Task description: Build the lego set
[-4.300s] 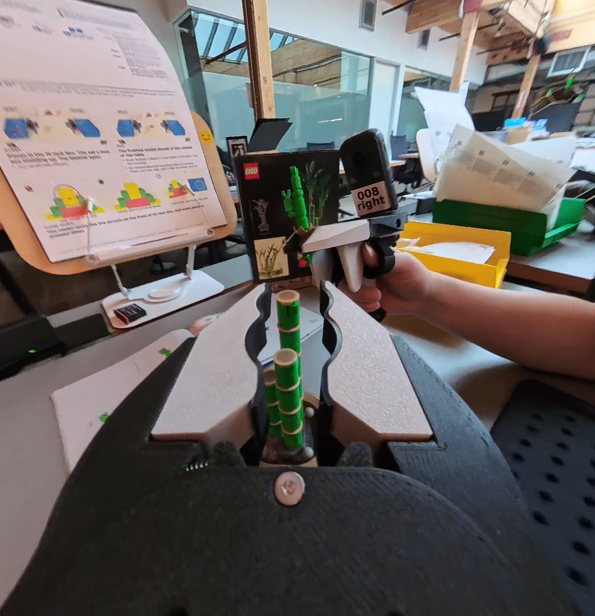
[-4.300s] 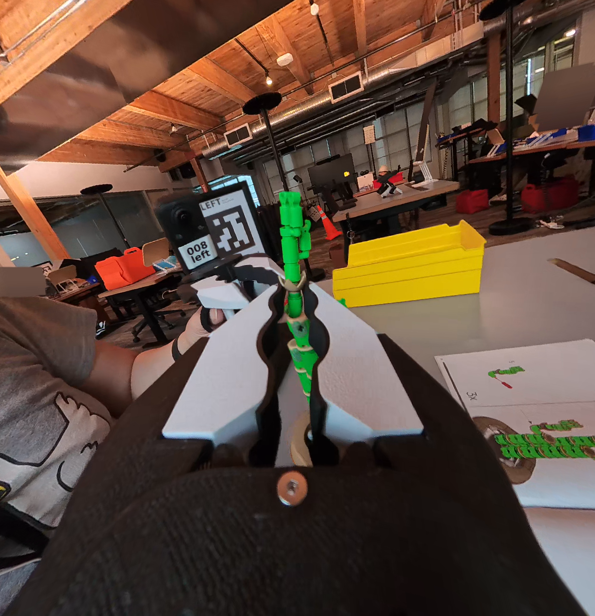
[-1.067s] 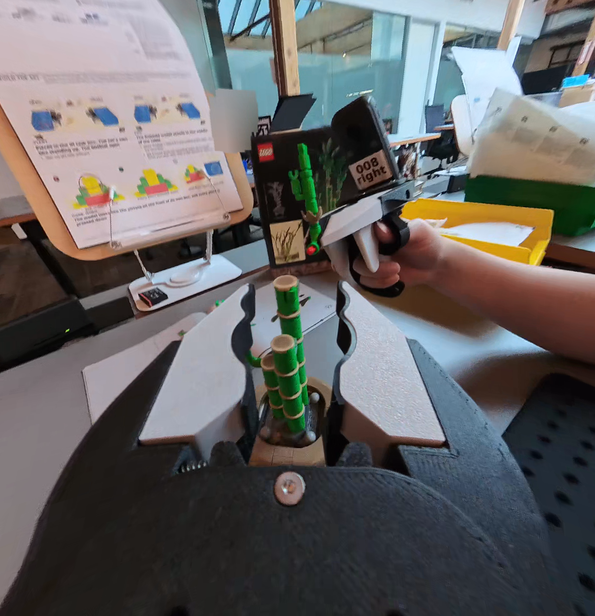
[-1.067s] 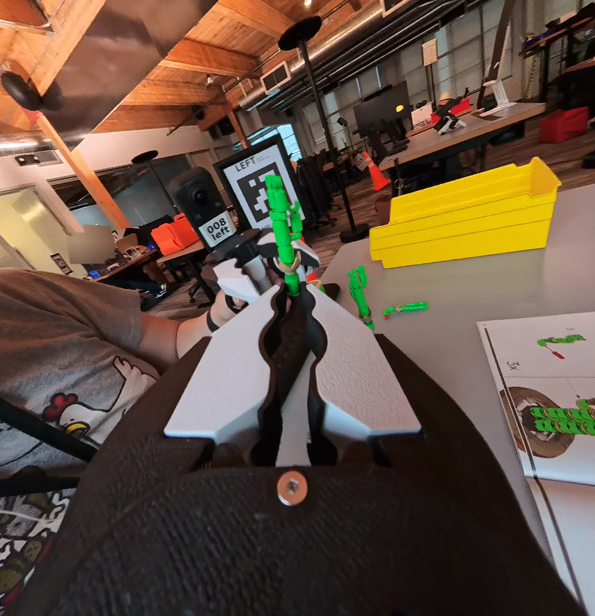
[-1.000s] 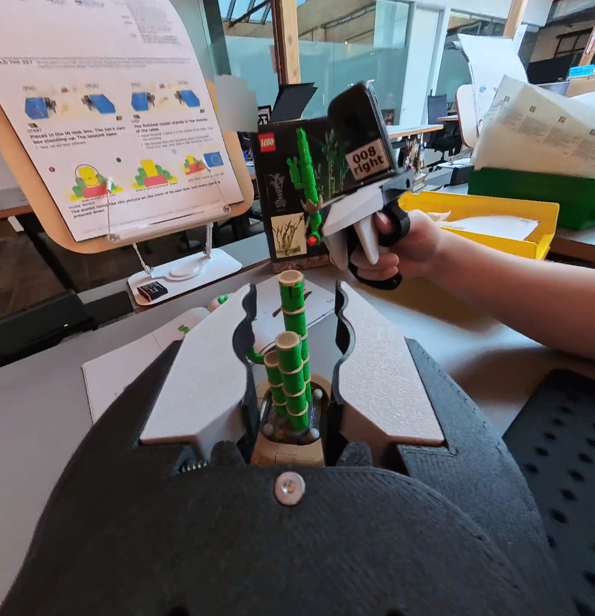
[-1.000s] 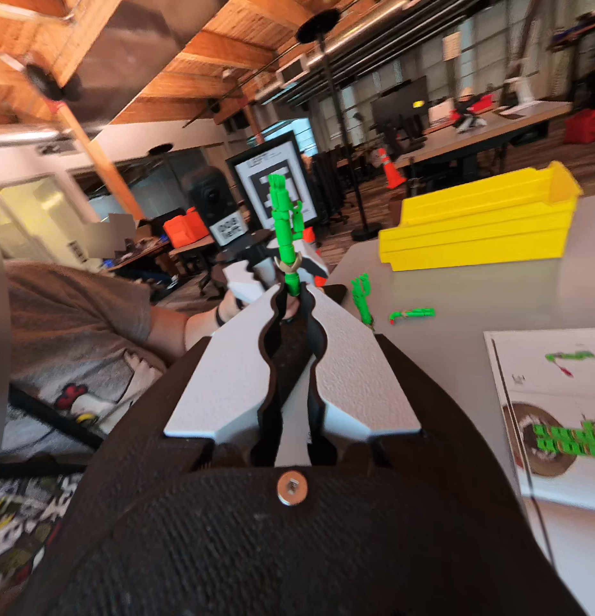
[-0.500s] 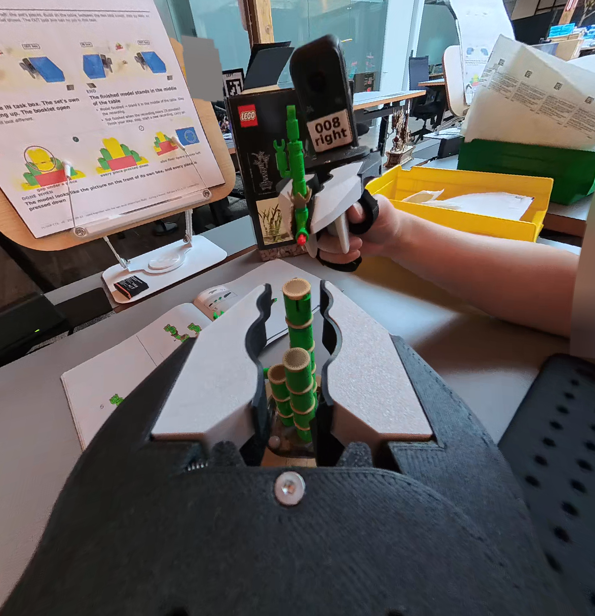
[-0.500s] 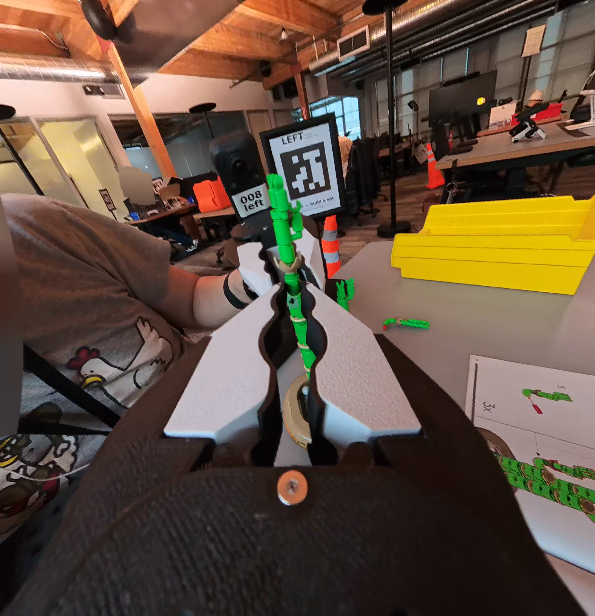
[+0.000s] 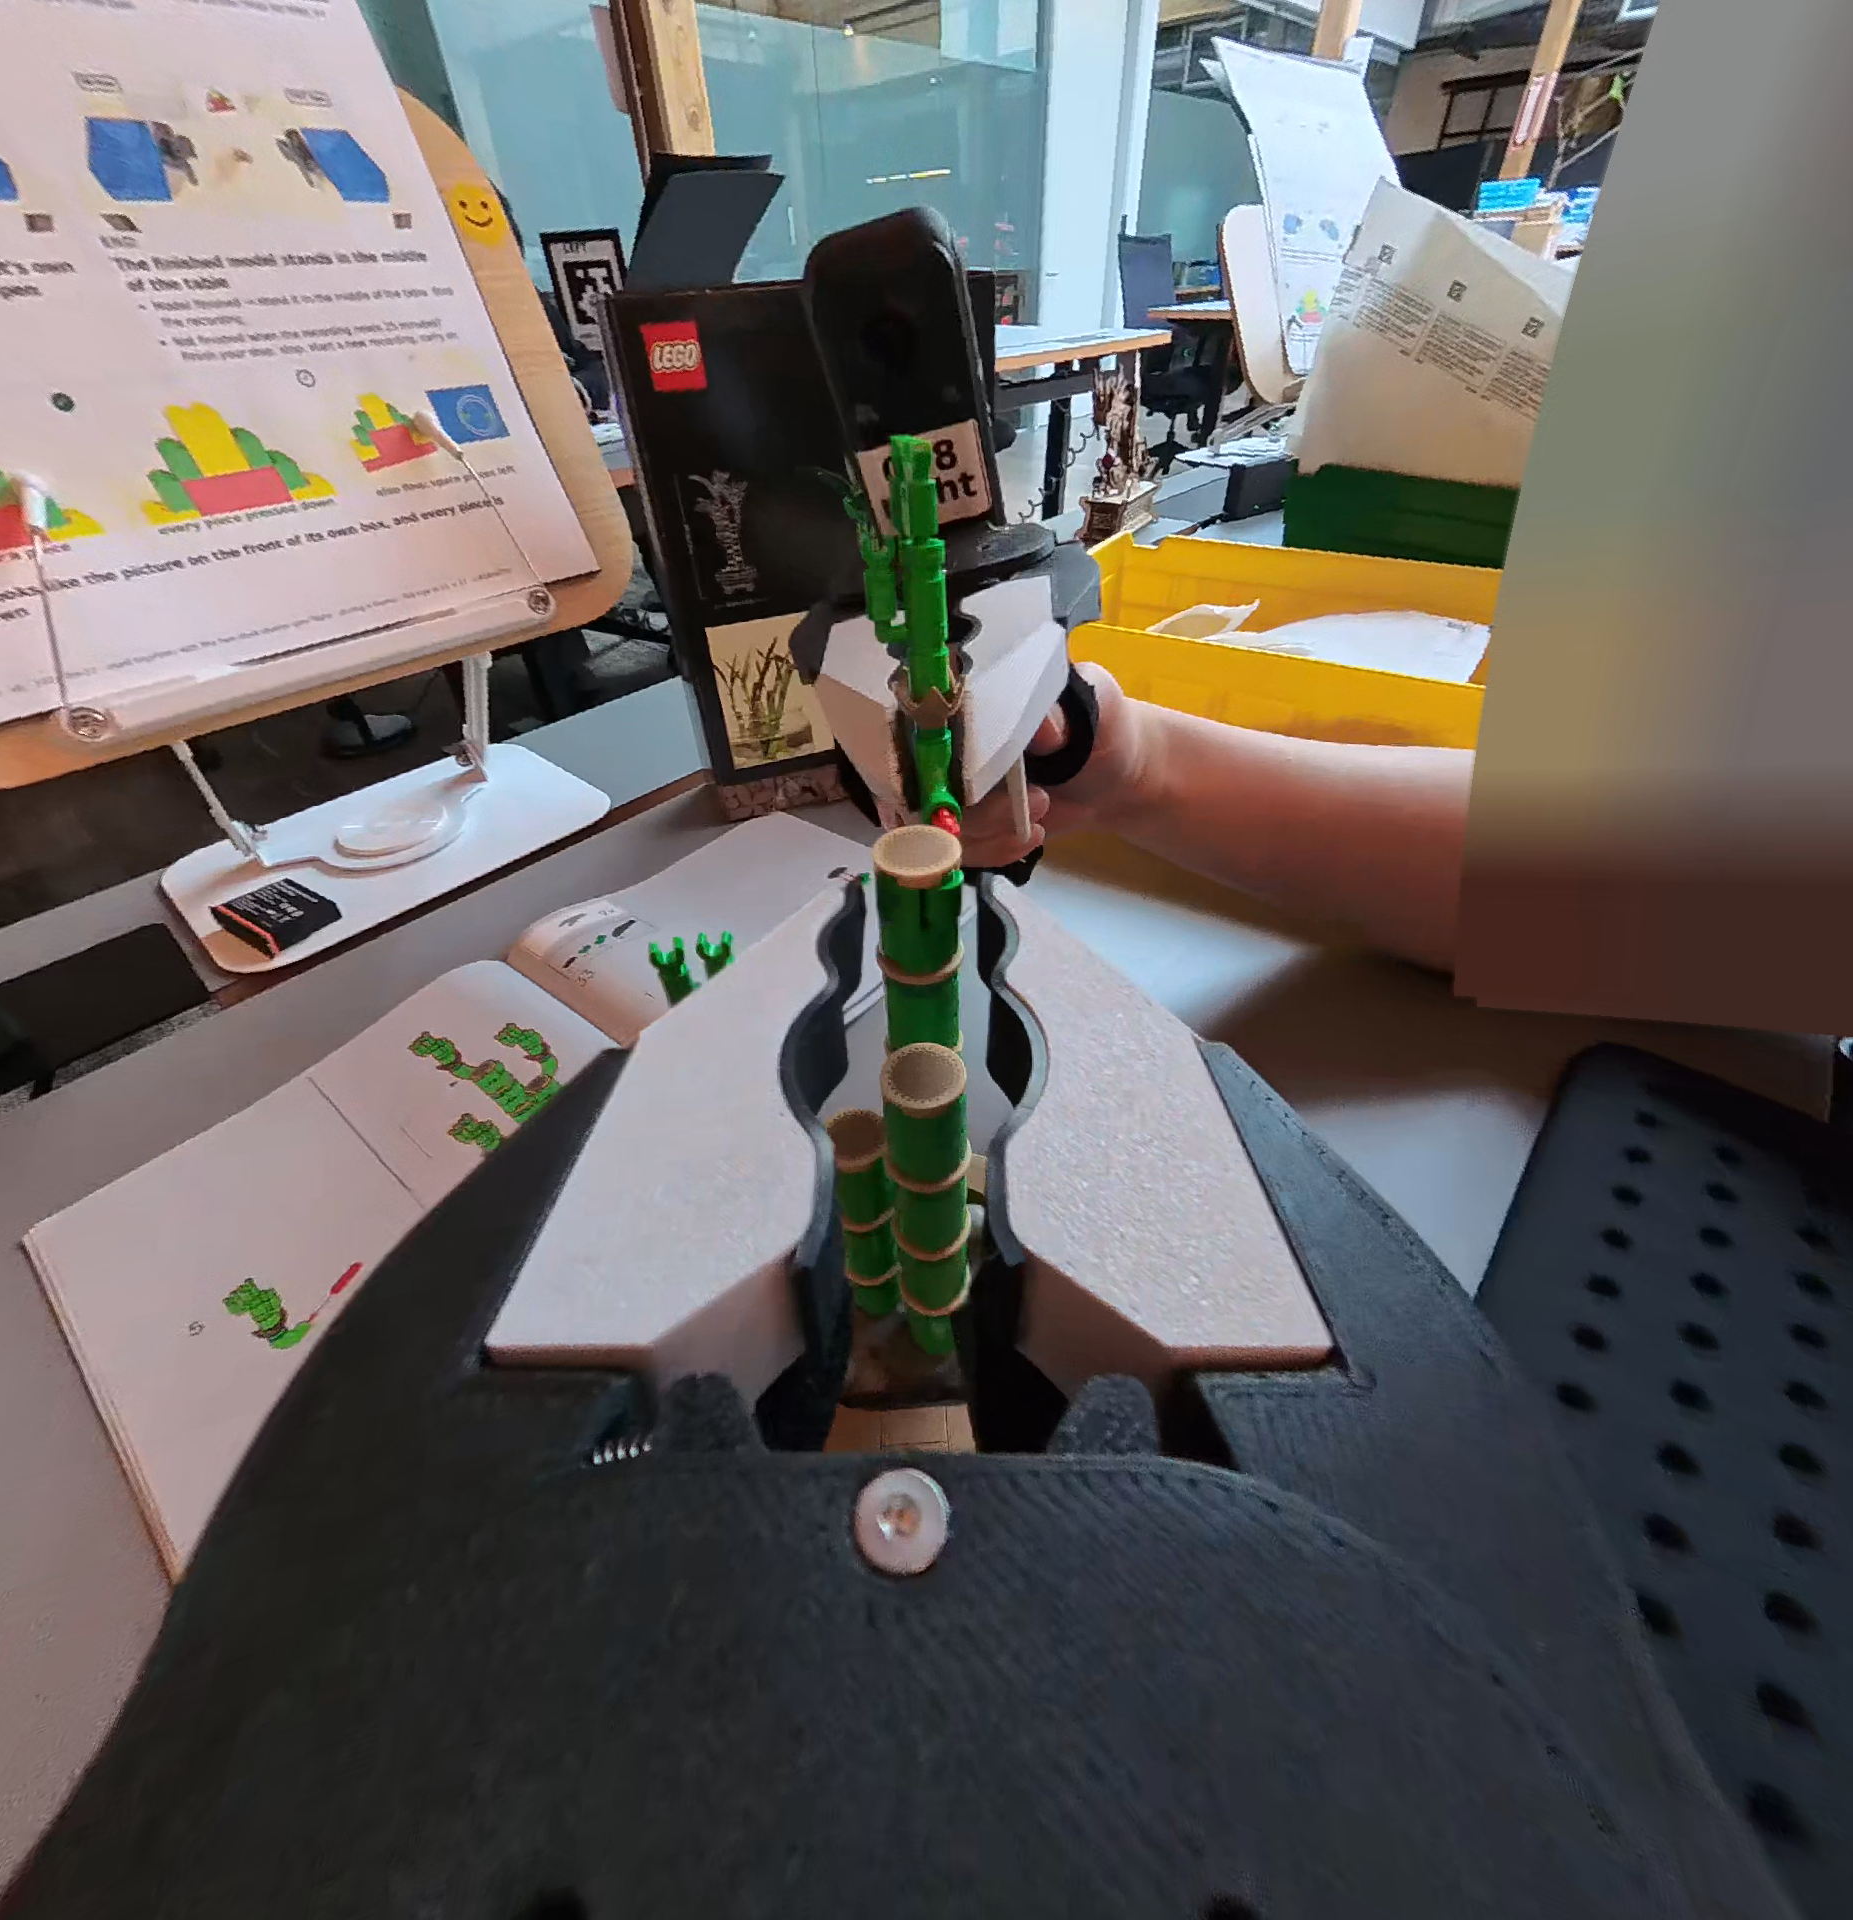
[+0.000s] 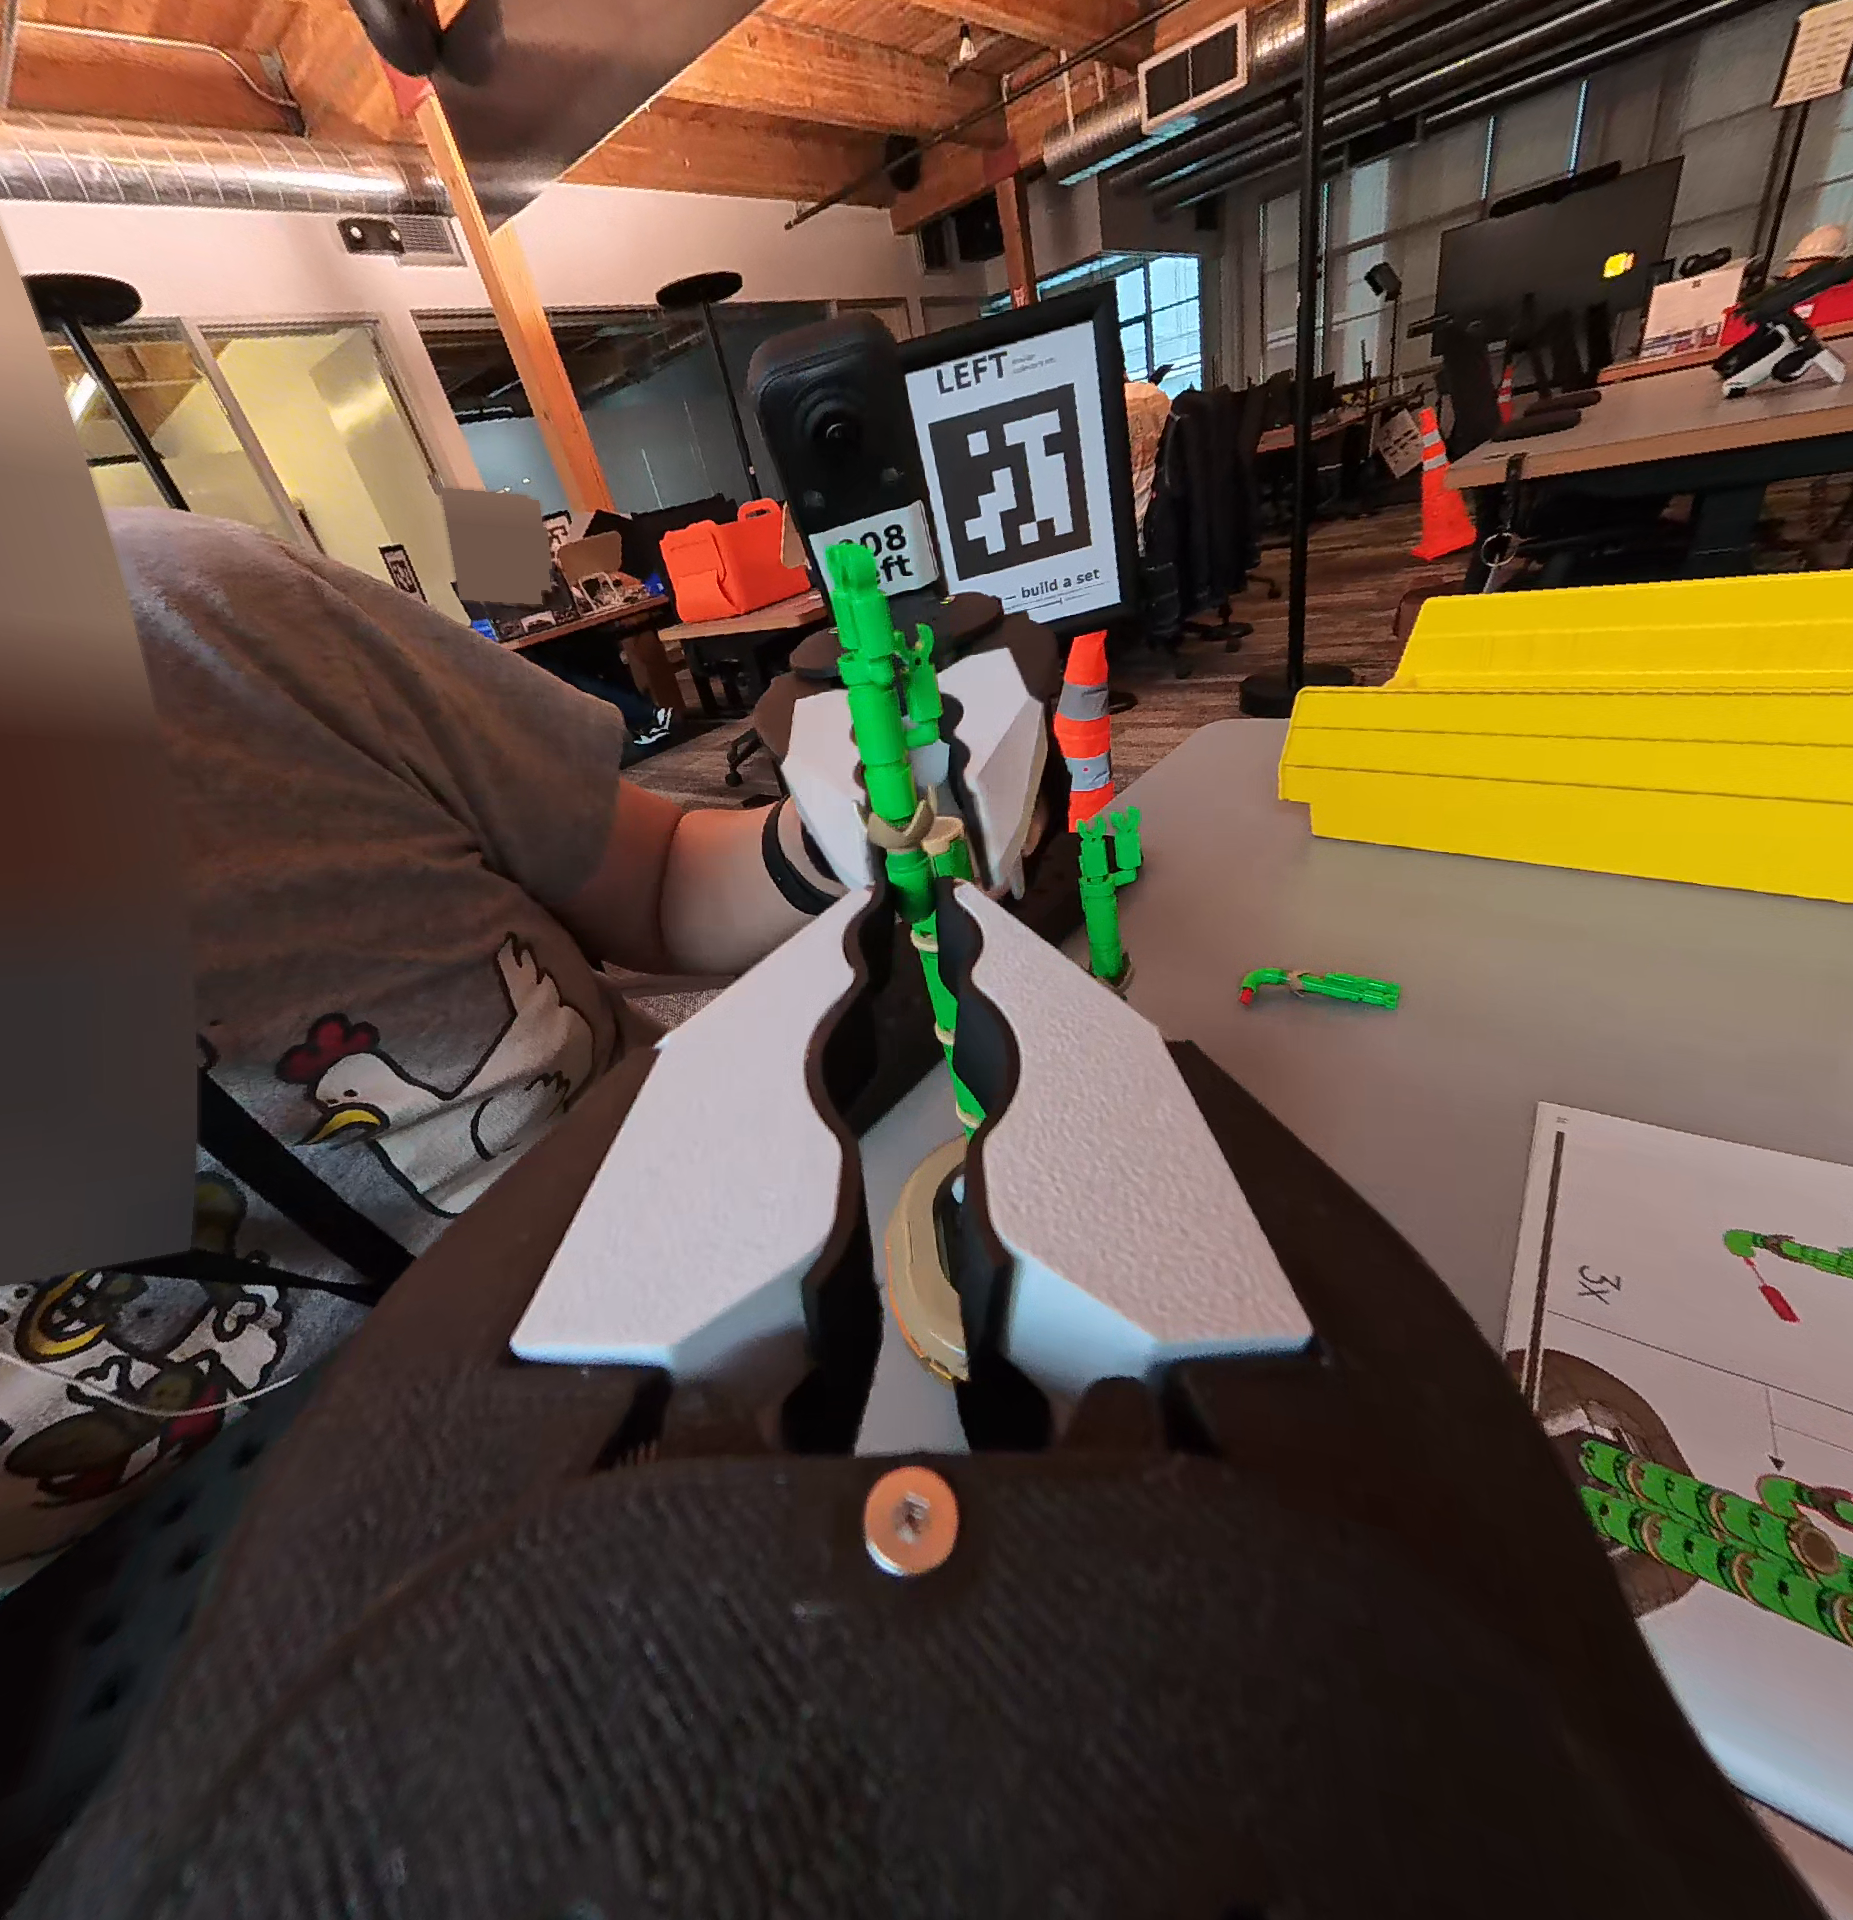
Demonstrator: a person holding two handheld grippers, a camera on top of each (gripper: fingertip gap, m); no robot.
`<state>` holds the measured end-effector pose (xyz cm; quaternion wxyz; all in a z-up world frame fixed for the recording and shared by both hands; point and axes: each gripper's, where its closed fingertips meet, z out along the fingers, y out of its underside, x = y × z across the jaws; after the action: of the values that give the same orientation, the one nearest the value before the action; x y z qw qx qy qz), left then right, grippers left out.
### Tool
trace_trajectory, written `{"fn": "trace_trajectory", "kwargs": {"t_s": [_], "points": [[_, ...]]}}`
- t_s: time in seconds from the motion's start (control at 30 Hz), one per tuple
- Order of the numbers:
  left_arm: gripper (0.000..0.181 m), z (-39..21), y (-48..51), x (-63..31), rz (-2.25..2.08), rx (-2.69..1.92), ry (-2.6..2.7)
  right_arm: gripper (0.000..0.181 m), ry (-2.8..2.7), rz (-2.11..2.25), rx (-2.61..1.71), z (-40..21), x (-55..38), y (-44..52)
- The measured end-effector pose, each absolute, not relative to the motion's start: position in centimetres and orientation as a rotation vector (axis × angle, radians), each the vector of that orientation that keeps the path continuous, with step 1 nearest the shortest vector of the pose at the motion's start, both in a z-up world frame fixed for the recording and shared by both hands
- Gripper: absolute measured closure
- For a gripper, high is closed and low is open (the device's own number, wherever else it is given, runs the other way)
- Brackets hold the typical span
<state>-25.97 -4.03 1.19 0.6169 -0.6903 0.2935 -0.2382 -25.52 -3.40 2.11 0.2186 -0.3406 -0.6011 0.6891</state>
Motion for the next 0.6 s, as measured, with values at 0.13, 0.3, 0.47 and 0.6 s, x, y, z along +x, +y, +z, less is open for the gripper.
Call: {"fn": "trace_trajectory", "kwargs": {"t_s": [0.13,0.3,0.47,0.6], "points": [[0.164,1.46,-4.11,-25.73,-0.556,-1.558,0.687,0.174,-1.680,1.896,-0.938,1.88,-25.61,-3.60],[0.167,1.44,-4.01,-25.75,-0.569,-1.558,0.693,0.175,-1.672,1.898,-0.943,1.91,-25.66,-3.53],[0.166,1.43,-4.04,-25.86,-0.593,-1.553,0.685,0.175,-1.665,1.873,-0.930,1.90,-25.80,-3.58],[0.167,1.41,-3.95,-25.83,-0.605,-1.552,0.684,0.175,-1.668,1.867,-0.945,1.83,-25.94,-3.68]]}}
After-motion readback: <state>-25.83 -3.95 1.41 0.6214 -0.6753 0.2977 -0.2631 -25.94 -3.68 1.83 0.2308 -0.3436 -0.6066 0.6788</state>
